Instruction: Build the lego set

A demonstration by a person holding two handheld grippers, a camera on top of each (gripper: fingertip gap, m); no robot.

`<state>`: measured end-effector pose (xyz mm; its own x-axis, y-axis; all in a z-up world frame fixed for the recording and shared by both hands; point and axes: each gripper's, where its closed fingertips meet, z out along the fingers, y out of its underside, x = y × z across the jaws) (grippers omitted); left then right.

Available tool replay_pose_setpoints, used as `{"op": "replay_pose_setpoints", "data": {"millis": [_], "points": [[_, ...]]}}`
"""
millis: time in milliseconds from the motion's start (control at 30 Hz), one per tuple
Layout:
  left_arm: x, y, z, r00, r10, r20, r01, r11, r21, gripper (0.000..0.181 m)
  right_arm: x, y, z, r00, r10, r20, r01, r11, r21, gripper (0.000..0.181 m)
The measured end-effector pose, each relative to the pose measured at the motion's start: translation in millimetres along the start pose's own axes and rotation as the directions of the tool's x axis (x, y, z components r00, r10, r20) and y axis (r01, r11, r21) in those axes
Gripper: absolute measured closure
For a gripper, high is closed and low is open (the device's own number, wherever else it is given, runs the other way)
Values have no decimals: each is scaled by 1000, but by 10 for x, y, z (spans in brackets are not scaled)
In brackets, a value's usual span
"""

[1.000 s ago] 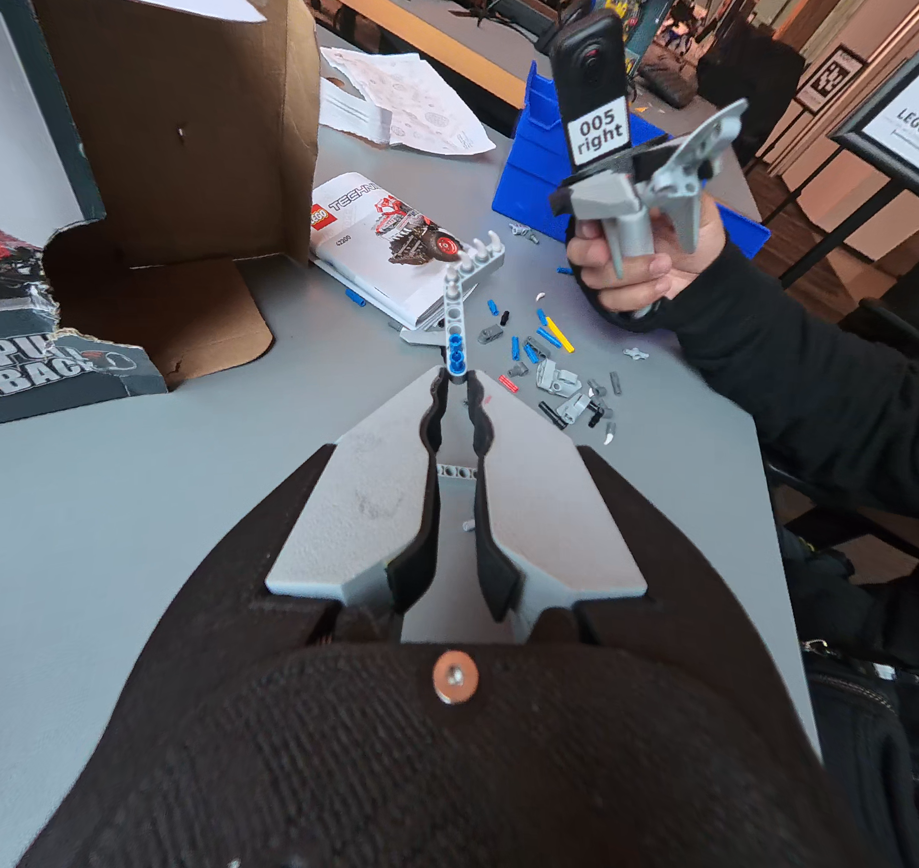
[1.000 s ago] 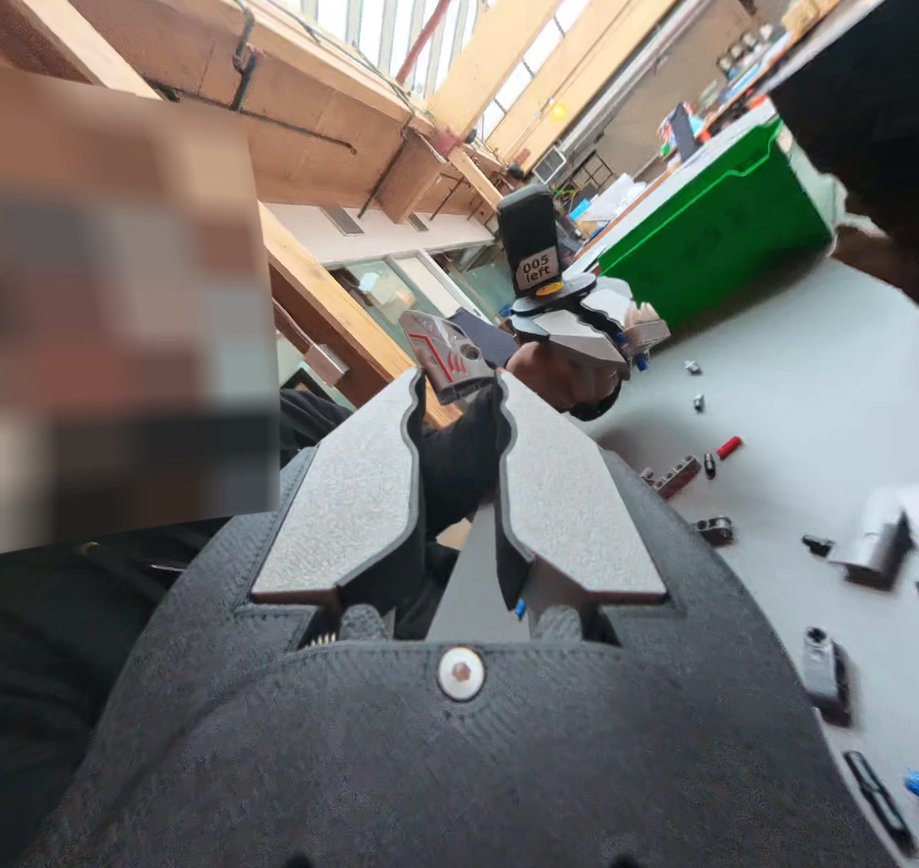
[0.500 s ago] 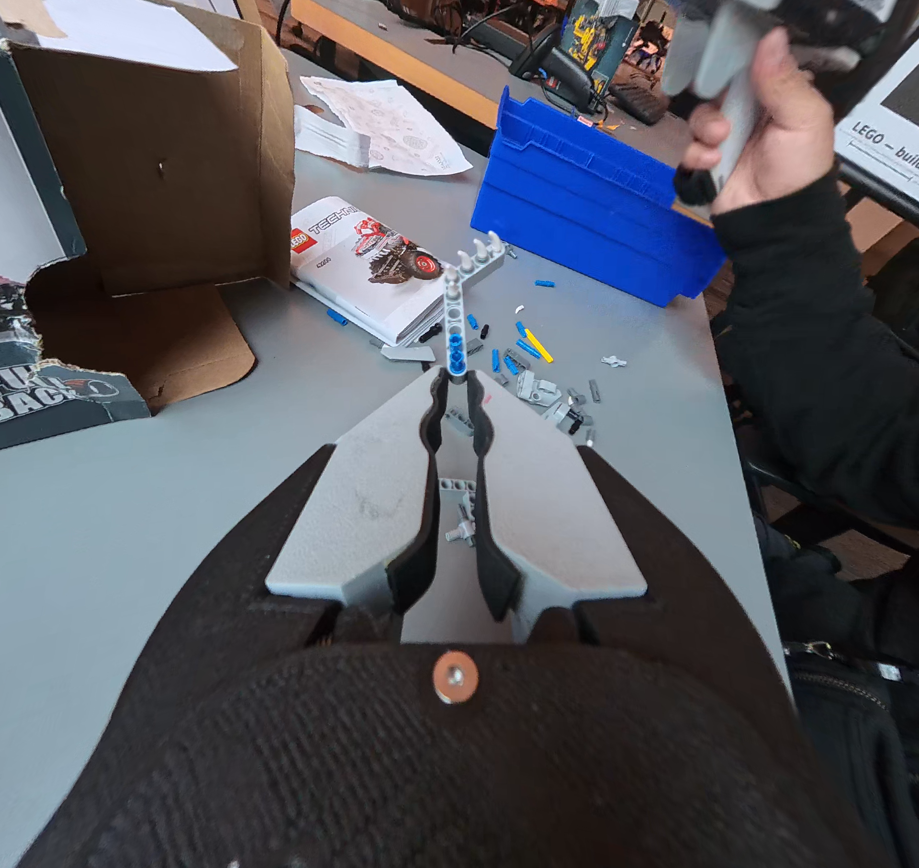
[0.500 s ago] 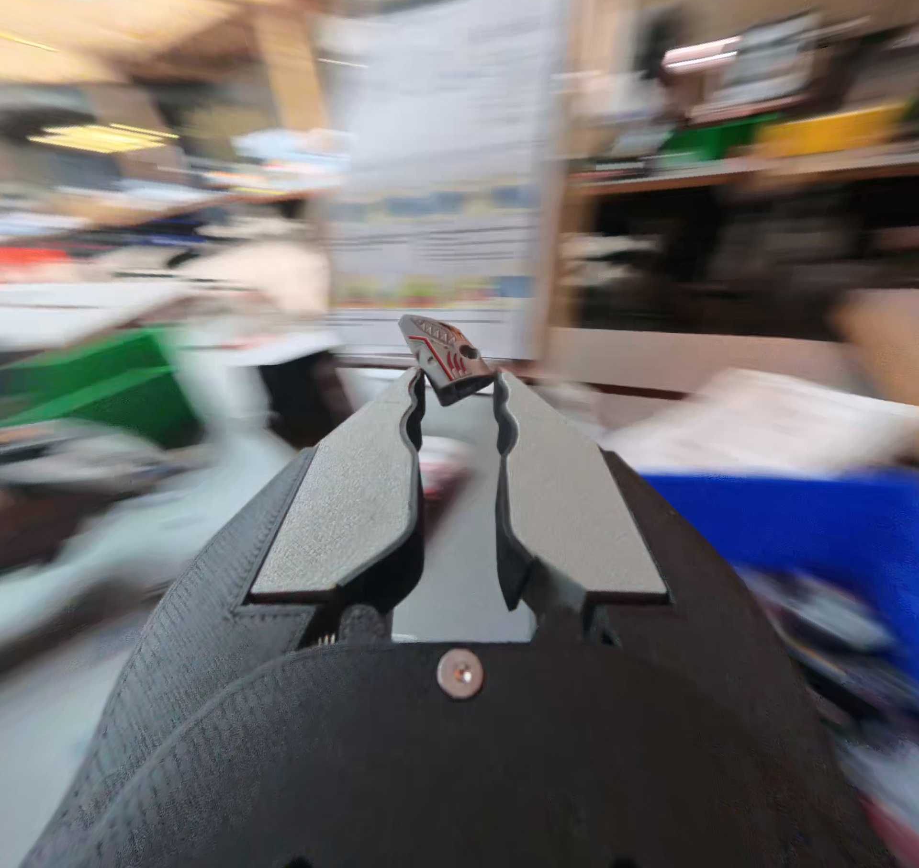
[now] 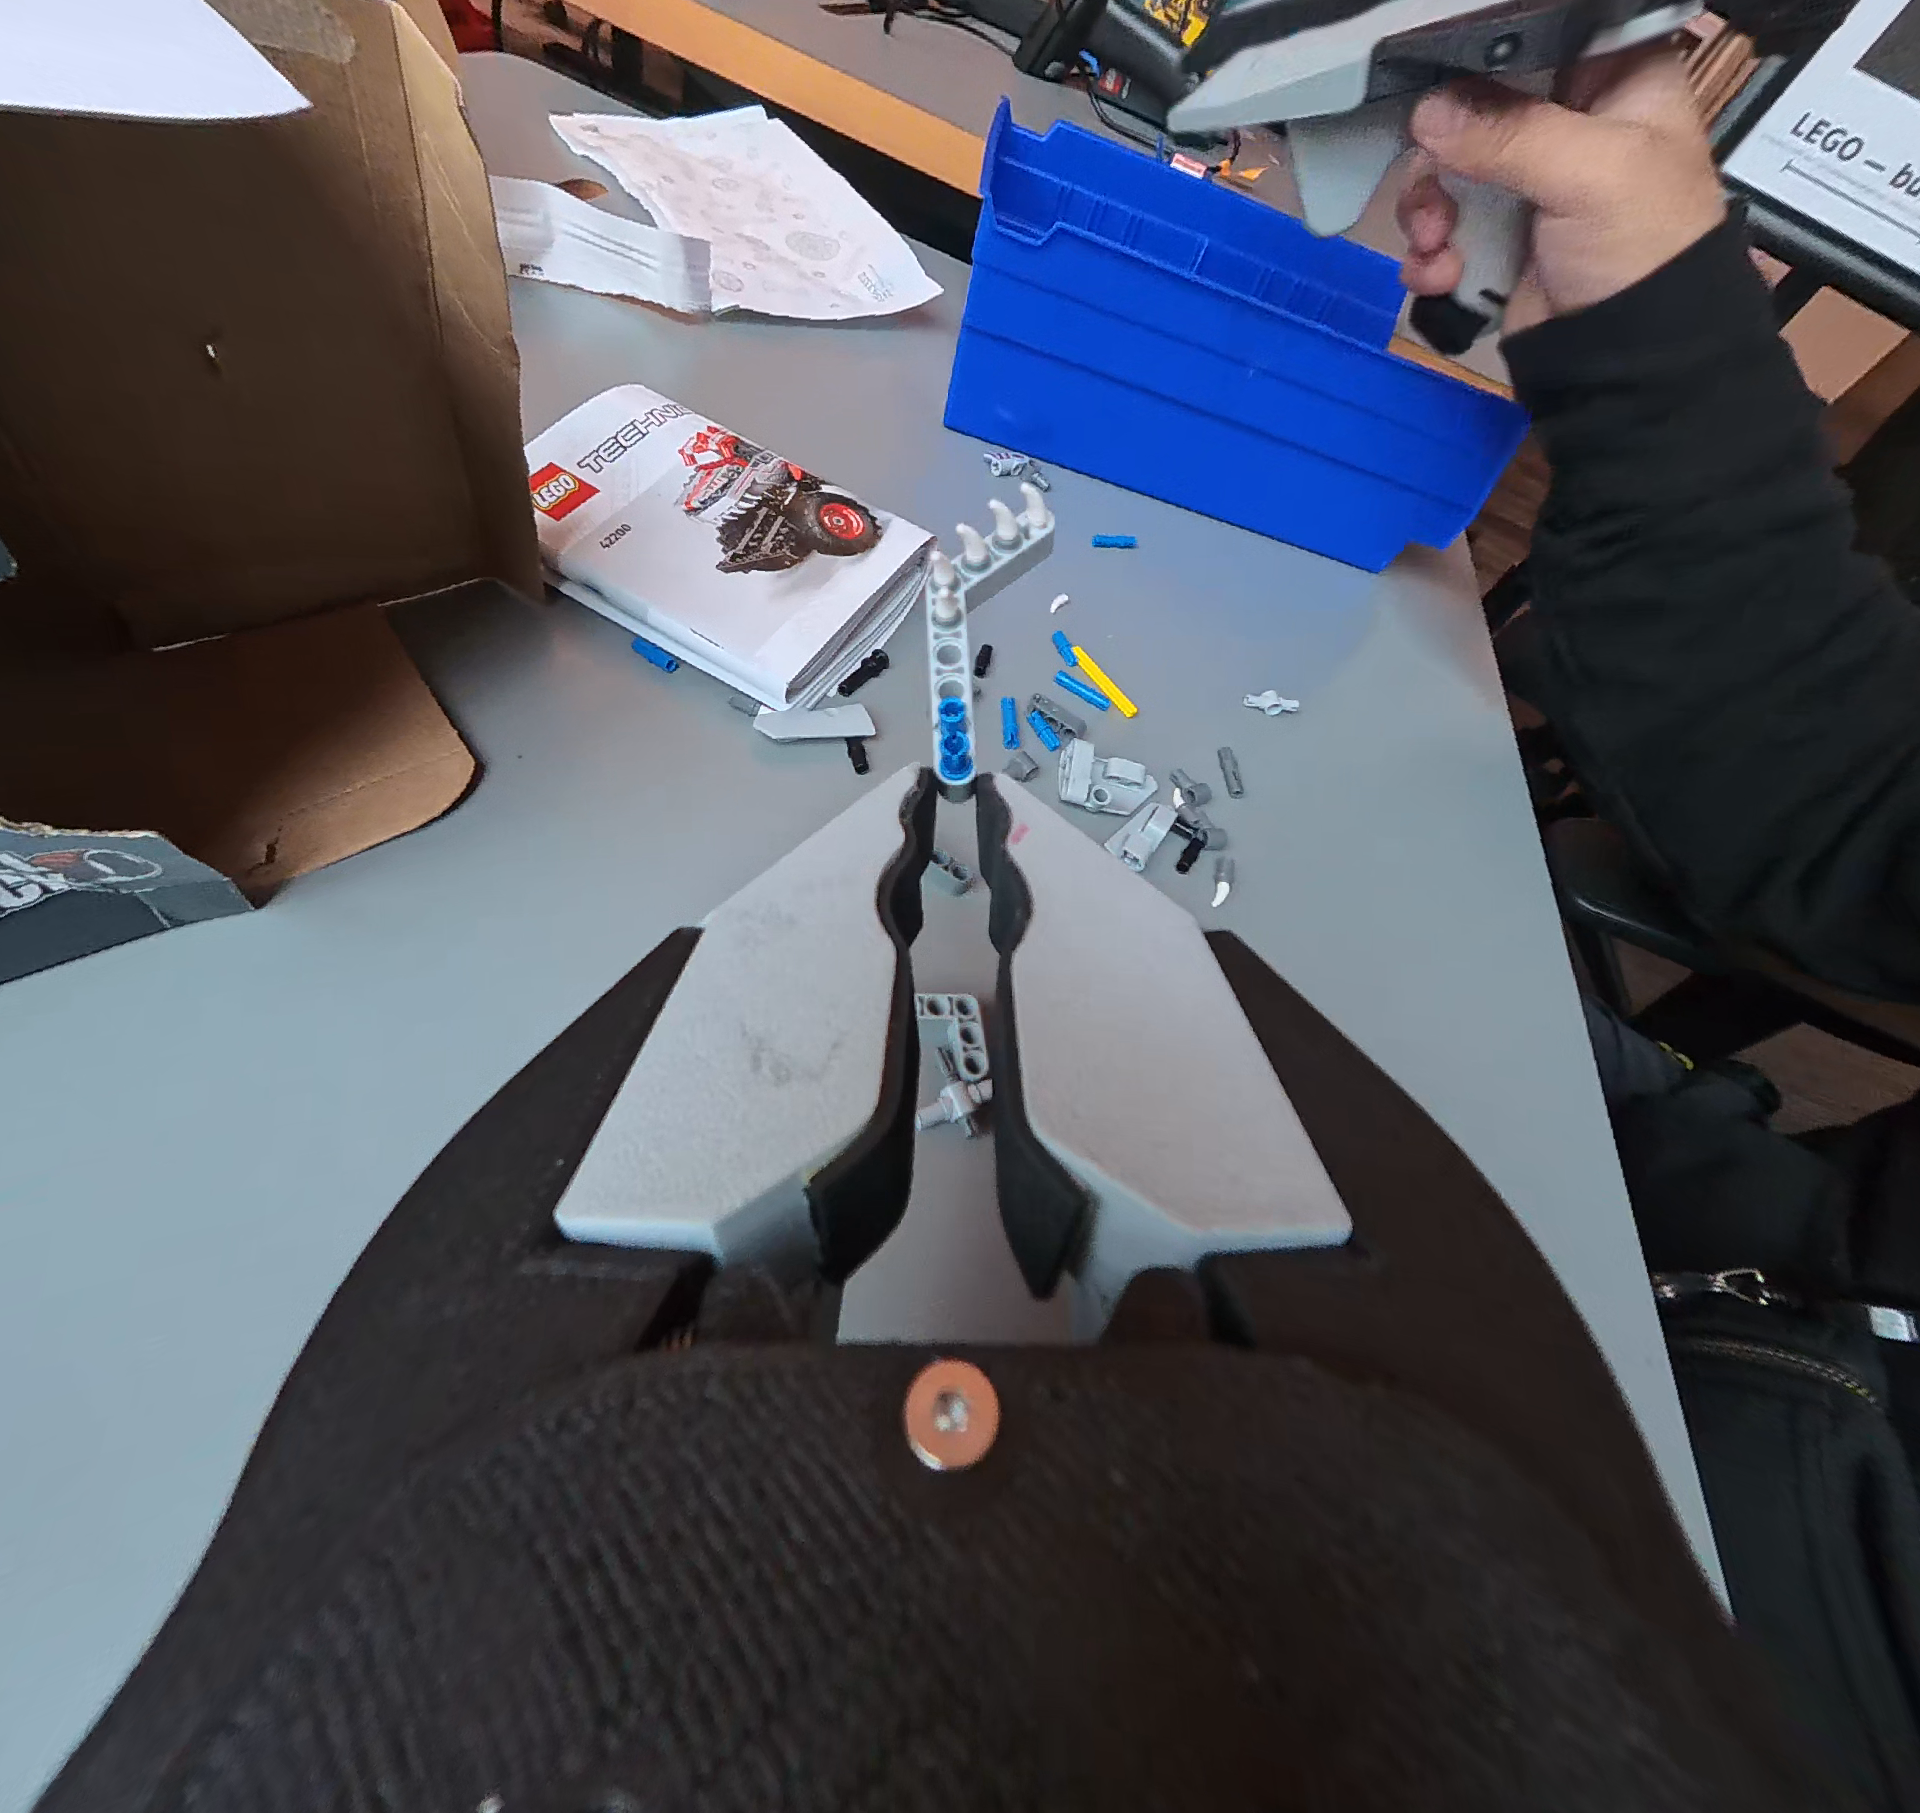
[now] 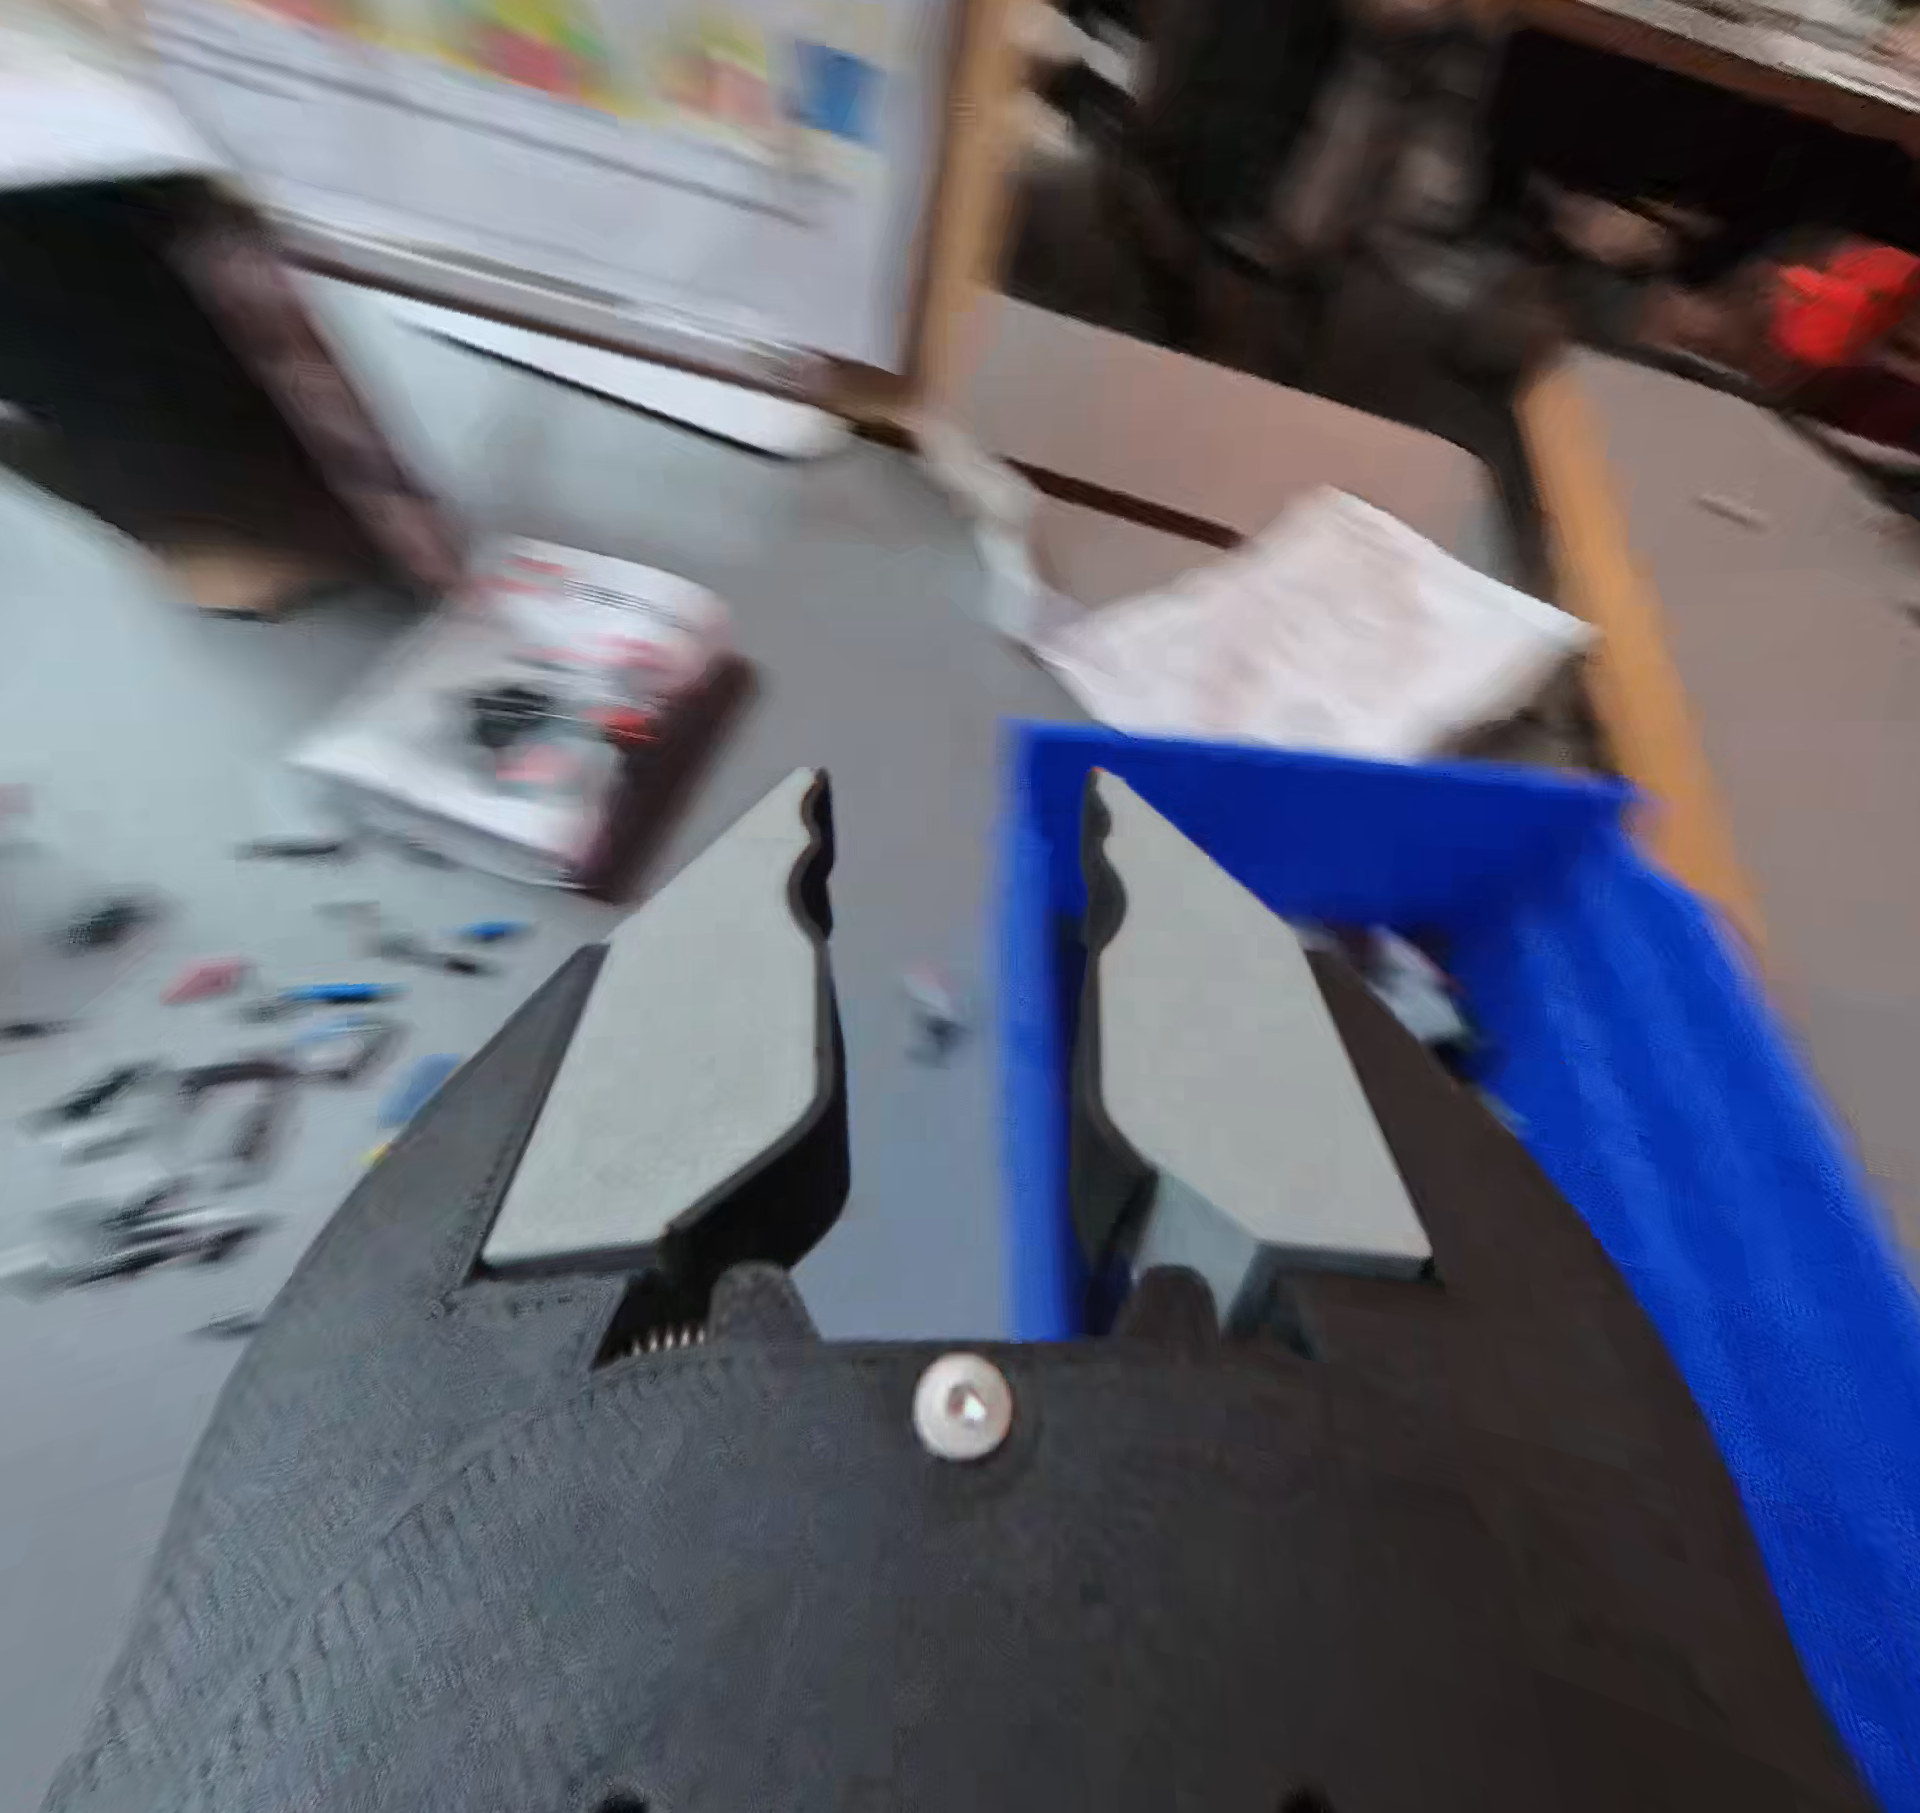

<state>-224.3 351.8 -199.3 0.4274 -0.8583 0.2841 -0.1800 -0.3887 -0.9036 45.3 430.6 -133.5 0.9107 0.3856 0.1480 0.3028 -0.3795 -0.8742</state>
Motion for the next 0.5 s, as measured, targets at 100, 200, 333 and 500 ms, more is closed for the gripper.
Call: {"op": "replay_pose_setpoints", "data": {"millis": [100, 200, 333, 500], "points": [[24, 32, 33, 1000, 4, -8, -4, 1000, -17, 176, -1203, -181, 118, 881, -61, 469, 7, 993, 116, 145], [41, 67, 54, 1000, 7, -17, -7, 999, -36, 176, -1971, -124, 263, 754, -165, 636, 88, 985, 151, 144], [33, 88, 59, 1000, 2, -18, -3, 999, -45, 176, -2471, 66, 449, 672, -272, 689, 233, 960, 152, 155], [-31, 116, 57, 1000, 5, 23, -3, 998, -61, 176, -2533, 101, 507, 687, -279, 671, 220, 960, 174, 177]]}}
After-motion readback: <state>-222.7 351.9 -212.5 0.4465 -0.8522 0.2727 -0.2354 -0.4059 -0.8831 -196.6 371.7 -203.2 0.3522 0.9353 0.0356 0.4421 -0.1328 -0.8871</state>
